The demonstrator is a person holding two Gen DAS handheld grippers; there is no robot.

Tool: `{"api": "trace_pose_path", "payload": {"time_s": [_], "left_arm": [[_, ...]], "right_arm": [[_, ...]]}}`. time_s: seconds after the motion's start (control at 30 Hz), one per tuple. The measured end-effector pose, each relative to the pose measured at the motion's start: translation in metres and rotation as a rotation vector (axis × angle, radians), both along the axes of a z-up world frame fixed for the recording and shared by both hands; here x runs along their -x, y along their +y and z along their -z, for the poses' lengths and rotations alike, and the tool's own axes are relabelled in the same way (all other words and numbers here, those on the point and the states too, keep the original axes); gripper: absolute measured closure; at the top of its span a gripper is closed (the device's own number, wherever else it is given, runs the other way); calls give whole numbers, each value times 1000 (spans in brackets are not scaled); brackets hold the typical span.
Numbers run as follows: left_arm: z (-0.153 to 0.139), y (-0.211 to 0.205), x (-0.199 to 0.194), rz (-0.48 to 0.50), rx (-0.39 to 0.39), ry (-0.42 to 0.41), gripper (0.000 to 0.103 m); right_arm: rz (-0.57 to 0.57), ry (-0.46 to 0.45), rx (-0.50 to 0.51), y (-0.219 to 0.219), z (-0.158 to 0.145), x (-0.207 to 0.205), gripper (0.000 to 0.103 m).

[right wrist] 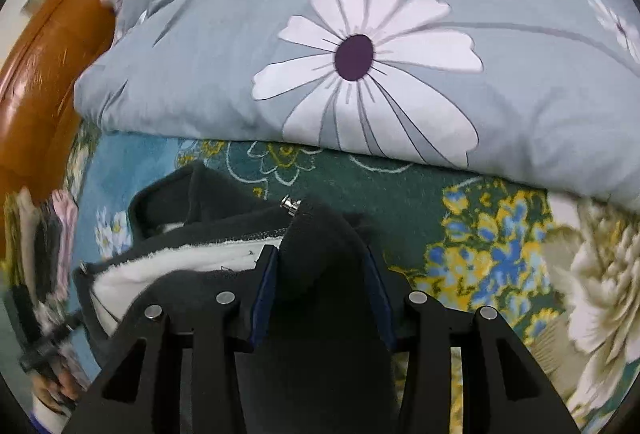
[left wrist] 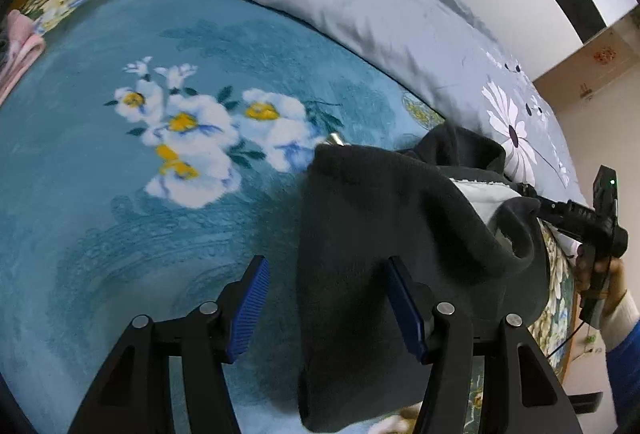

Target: Fold clothes

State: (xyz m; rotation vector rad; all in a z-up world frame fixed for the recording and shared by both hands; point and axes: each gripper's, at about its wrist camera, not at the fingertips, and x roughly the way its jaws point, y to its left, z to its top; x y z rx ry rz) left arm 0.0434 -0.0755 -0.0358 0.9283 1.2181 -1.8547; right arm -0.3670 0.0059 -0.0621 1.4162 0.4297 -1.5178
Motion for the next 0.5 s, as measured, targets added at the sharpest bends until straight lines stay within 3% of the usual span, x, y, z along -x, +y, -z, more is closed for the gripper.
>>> {"api": "trace_pose_path", "payload": {"time_s": [0.23,0.4,0.43,0.5], "left_arm": [[6,-4,-5,-55,-15,97,42],[12,-4,-9,-99,-42,160,43],[12,-4,-9,-102,-41,163,44],[11,-5,-7,-107,-38,162,57]], "right_arm": [[28,-93,100,10,-13,12,58],[-22,-75,68,17,-4,4,58],[-24,-68,67,18,-2,3,58],[-12,-64,65,17,3,0,58]]}}
